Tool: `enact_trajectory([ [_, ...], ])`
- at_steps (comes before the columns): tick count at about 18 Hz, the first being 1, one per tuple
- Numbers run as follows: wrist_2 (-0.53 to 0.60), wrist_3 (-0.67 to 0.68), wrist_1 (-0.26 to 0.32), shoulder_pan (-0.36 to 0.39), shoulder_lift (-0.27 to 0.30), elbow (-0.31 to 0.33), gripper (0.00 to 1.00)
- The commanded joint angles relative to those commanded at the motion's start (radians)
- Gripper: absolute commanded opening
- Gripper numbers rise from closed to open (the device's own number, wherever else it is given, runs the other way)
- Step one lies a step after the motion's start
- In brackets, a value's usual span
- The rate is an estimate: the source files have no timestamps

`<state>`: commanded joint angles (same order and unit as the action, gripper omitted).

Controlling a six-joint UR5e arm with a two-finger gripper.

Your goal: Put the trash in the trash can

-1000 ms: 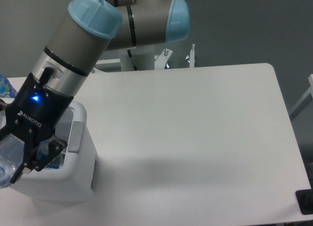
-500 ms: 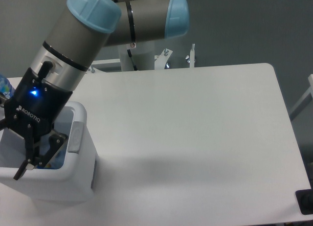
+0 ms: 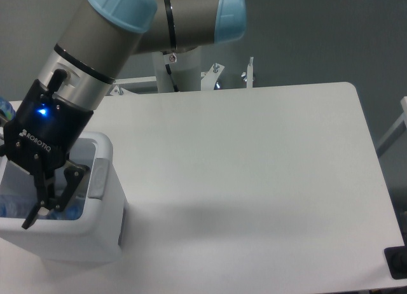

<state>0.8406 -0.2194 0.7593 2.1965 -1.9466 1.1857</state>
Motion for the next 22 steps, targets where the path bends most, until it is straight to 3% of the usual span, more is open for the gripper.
enact_trajectory([
  [4,-0.002,0.000,0.002,0.069,-0.003,0.021,1.00],
  [9,-0.002,-0.009,0.003,0.208,-0.005,0.132,1.00],
  [13,-0.005,-0.012,0.023,0.310,-0.002,0.161,1.00],
  [19,0.032,-0.052,0.066,0.327,-0.015,0.212,1.00],
  [22,0.141,-0.176,0.153,0.321,-0.020,0.247,1.00],
])
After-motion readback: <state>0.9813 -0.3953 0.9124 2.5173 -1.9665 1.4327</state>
